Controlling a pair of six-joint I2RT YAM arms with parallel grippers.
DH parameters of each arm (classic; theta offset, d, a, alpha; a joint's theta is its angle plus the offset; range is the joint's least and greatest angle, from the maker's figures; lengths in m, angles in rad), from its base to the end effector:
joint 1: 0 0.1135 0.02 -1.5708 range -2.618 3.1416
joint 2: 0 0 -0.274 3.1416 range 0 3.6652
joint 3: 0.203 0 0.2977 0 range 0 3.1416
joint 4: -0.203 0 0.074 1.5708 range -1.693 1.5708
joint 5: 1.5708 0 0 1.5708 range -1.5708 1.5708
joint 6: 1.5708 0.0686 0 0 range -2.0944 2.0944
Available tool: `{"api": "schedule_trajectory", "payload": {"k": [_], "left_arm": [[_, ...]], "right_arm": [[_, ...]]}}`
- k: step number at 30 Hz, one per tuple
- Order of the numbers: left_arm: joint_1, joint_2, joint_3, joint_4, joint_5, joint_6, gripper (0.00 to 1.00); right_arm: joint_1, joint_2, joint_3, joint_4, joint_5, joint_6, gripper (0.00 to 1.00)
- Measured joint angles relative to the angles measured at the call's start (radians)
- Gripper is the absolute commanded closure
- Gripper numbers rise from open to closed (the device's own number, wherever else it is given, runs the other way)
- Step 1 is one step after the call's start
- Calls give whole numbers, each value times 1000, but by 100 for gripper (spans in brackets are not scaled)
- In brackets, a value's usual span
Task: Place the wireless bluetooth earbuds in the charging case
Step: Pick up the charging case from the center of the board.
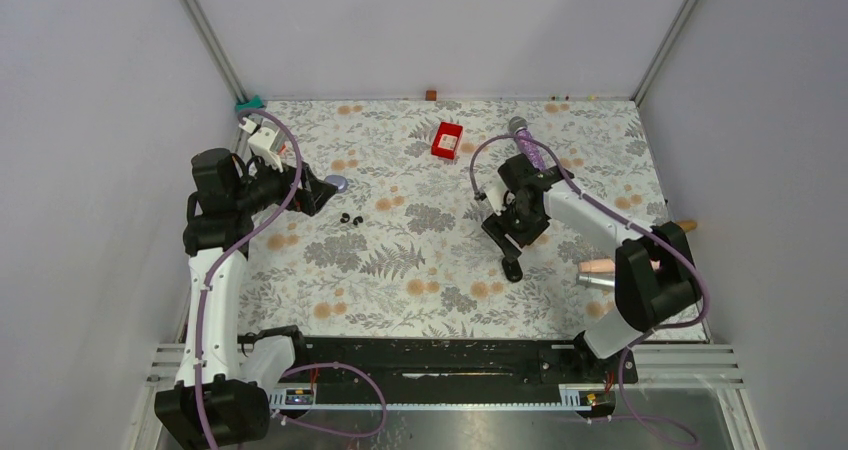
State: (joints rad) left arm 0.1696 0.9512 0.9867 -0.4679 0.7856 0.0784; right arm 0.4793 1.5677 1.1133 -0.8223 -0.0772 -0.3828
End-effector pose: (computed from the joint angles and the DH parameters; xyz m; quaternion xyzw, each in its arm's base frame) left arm 0.2658 -0.0037 0.3556 0.1706 0.7868 -0.2584 0.5340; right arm 0.3070 0.1655 0.1772 -0.4181 0.8957 0.0452 0.1444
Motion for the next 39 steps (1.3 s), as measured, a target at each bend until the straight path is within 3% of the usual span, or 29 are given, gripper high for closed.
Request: {"api": "schedule_trajectory", "payload": {"k": [15, 34, 39], "left_arm": [[0, 0, -1, 0, 0, 0, 1], [0, 0, -8, 14, 1, -1, 1], [0, -1, -8, 14, 1, -4, 1]], "right_arm": [[-134, 203, 0, -32, -255, 75, 42], [-69, 204, 0, -28, -157, 220, 48], [-13, 254, 19, -54, -160, 243, 57]]}}
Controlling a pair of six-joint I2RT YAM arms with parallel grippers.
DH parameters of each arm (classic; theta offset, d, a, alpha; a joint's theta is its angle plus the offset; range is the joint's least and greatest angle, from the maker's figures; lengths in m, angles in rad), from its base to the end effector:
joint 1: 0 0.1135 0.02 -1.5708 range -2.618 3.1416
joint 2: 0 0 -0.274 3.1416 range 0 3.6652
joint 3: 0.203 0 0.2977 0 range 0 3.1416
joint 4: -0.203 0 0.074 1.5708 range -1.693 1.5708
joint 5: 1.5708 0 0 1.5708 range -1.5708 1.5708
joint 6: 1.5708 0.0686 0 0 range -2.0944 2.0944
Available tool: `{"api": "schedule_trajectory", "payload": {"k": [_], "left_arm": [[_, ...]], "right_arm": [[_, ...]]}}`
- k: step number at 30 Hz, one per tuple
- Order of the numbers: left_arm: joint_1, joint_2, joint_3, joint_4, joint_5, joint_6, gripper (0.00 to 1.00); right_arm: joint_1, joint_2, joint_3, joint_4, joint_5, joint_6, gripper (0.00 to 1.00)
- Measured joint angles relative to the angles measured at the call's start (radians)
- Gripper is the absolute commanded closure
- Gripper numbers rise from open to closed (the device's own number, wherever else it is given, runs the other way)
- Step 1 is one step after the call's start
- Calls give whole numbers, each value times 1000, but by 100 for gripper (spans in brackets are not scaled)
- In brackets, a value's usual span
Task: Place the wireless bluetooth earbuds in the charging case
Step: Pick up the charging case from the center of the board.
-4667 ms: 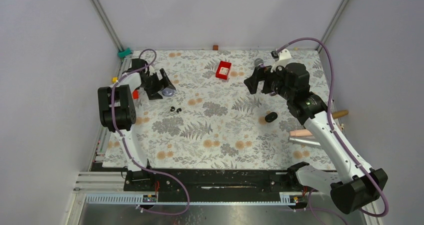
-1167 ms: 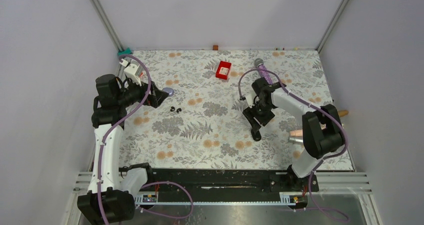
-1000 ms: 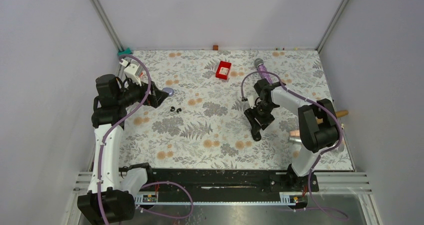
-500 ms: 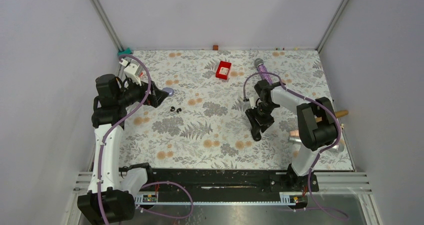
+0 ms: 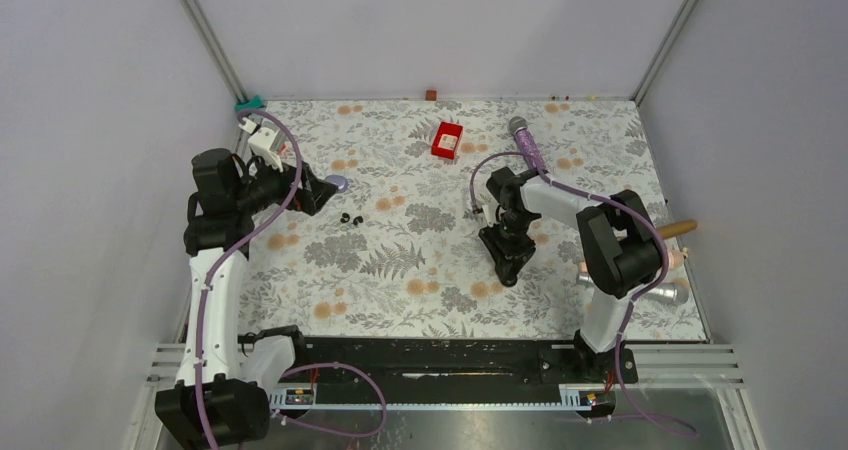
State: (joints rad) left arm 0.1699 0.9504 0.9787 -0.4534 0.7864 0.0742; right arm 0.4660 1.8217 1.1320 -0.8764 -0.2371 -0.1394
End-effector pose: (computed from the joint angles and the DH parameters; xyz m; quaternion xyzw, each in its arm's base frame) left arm 0.2665 -0.0036 0.3542 0.1703 0.7853 -0.2586 0.5361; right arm 0.3071 0.1725 0.0990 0.2963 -0.9478 -0.1171 0.0169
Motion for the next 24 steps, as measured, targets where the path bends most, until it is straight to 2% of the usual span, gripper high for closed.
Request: {"api": "schedule_trajectory", "payload": {"k": [4, 8, 11, 19, 20, 24], "left_arm": [[0, 0, -8, 16, 1, -16, 1], [0, 8, -22, 49, -5, -52, 1], [-8, 33, -24, 81, -32, -89, 2], [-89, 152, -10, 132, -126, -139, 1], [-108, 175, 2, 132, -133, -144, 2], [-209, 287, 79, 133, -150, -169, 2]], "right_arm": [[31, 5, 10, -7, 19, 6, 54], [77, 1, 15, -7, 53, 5, 62], [107, -13, 14, 5, 80, -2, 64], [117, -156, 2, 130, 103, -41, 64], [117, -177, 3, 143, 101, -44, 64], [118, -236, 31, 179, 95, -52, 50]]}}
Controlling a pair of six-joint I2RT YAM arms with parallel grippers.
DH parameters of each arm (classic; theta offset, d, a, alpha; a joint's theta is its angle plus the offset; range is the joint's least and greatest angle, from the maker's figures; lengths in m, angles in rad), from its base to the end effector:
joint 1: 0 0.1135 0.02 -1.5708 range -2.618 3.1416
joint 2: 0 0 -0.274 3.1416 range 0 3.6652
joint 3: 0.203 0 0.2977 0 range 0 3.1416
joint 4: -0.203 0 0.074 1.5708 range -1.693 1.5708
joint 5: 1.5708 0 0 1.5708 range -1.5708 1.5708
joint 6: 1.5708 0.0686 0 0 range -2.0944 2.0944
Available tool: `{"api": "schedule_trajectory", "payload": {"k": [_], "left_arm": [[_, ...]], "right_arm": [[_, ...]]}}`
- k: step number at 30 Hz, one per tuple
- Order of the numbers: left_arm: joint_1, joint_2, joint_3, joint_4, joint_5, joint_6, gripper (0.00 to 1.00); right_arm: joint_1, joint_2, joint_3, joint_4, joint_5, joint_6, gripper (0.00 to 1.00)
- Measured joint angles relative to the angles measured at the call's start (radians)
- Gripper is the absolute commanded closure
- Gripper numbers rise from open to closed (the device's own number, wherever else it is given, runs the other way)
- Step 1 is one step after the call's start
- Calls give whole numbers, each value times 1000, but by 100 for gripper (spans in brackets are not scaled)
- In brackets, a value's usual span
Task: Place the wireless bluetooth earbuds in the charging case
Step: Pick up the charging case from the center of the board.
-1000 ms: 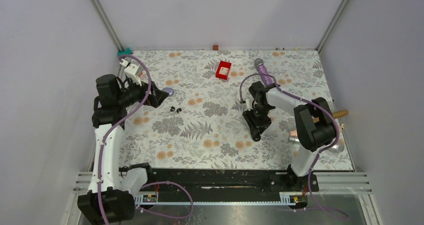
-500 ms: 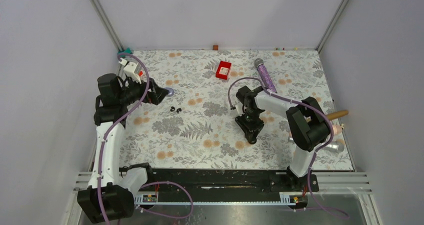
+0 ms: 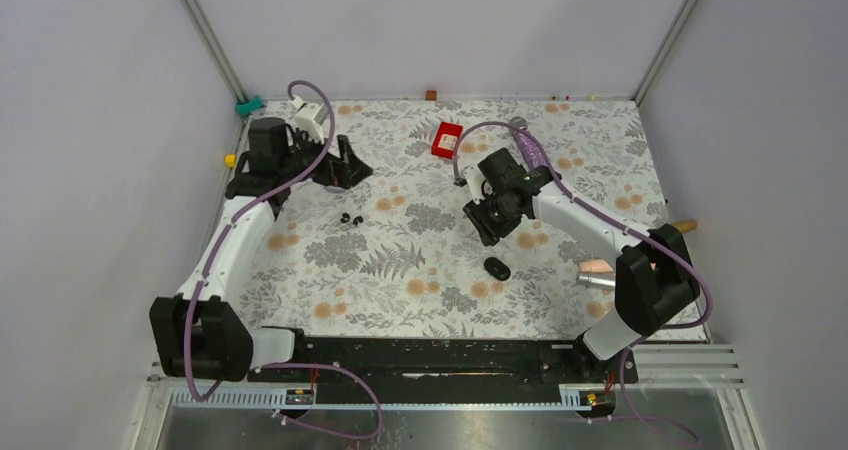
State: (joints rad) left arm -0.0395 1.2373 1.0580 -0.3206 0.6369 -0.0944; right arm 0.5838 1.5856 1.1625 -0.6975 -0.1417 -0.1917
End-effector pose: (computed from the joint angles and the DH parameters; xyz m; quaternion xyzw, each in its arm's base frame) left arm 0.3394 -0.0542 0.3176 0.1373 0.8209 -0.3011 0.4655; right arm 0.3087 0.2155 0.1947 -0.3823 0.8942 0.1110 0.2049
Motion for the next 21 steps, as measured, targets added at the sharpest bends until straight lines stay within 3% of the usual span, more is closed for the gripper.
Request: {"api": "schedule_trajectory", "payload": {"k": [7, 14, 21], "left_arm": [[-111, 89, 45, 11, -4, -70, 1], [-111, 85, 38, 54, -3, -103, 1], [-111, 82, 12, 63, -1, -116, 1]], "right_arm": [[0, -6, -31, 30, 29, -67, 23], [0, 10, -159, 24, 76, -104, 16], [2, 94, -160, 34, 73, -87, 19]]}}
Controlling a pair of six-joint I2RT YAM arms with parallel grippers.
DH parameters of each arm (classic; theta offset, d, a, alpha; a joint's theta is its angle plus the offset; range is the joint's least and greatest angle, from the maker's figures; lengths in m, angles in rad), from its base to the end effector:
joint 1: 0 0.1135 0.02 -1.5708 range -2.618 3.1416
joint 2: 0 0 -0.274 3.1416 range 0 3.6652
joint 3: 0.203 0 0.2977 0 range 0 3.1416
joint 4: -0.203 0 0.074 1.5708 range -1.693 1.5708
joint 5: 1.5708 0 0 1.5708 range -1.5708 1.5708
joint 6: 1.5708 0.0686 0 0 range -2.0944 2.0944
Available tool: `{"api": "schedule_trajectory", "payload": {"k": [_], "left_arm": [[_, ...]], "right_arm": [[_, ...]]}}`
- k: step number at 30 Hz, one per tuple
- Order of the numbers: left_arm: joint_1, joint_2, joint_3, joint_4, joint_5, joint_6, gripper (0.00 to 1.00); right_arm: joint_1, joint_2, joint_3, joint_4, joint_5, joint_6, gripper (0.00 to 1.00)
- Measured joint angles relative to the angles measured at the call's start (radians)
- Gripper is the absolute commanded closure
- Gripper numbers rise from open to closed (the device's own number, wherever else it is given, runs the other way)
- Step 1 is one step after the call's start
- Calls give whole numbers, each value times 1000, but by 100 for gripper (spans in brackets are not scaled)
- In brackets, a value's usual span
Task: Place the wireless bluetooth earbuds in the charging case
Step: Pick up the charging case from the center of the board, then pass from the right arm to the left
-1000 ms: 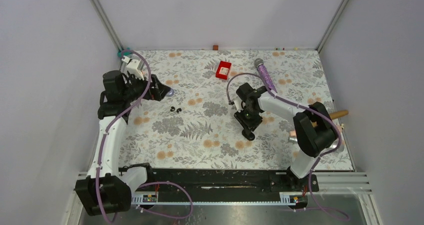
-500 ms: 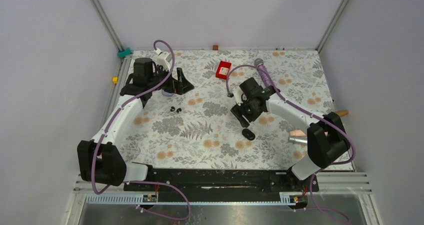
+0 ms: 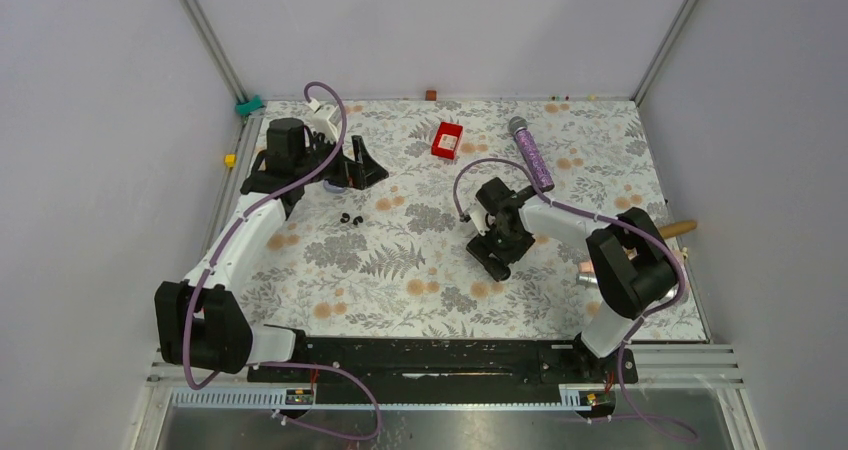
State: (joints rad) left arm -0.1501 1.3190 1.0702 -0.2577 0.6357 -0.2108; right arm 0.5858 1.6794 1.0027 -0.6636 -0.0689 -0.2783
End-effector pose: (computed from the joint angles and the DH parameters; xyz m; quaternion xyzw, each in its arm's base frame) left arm 0.3519 -0.0944 0.3026 0.1337 0.8230 -0.3514 0.4258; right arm 0.2867 0.1959 0.1114 -0.4193 0.8999 0.0514 0.1083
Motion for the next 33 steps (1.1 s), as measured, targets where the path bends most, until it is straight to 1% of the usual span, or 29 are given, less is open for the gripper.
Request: {"api": "schedule_trajectory", "payload": {"k": [2, 3, 4, 7, 9, 11, 16, 22, 26, 29, 33], "left_arm": [[0, -1, -2, 0, 0, -1, 1], [0, -1, -2, 0, 0, -1, 1], [0, -2, -2, 2, 0, -2, 1], [0, -2, -2, 6, 0, -9, 2], [0, -1, -2, 10, 0, -14, 2], [0, 5, -2, 16, 0, -24, 1], [0, 55, -2, 27, 2, -43, 1], [0, 152, -2, 28, 58, -82, 1], [-6, 179, -2, 31, 108, -106, 2], [-16, 179, -2, 51, 159, -124, 1], [-35, 178, -19, 95, 230, -155, 1]], "right_arm": [[2, 21, 0, 0, 0, 5, 23], [3, 28, 0, 0, 0, 7, 26], [4, 31, 0, 0, 4, 8, 31], [5, 32, 0, 1, 5, 13, 51], [5, 32, 0, 5, 2, 17, 58], [6, 29, -2, 11, -1, 21, 63], [13, -32, -36, 49, -3, 13, 66], [27, -224, -27, 87, -2, -8, 68], [51, -307, 63, 120, -2, -29, 68], [69, -312, 143, 165, 2, -38, 68], [114, -312, 176, 230, 26, -66, 68]]}}
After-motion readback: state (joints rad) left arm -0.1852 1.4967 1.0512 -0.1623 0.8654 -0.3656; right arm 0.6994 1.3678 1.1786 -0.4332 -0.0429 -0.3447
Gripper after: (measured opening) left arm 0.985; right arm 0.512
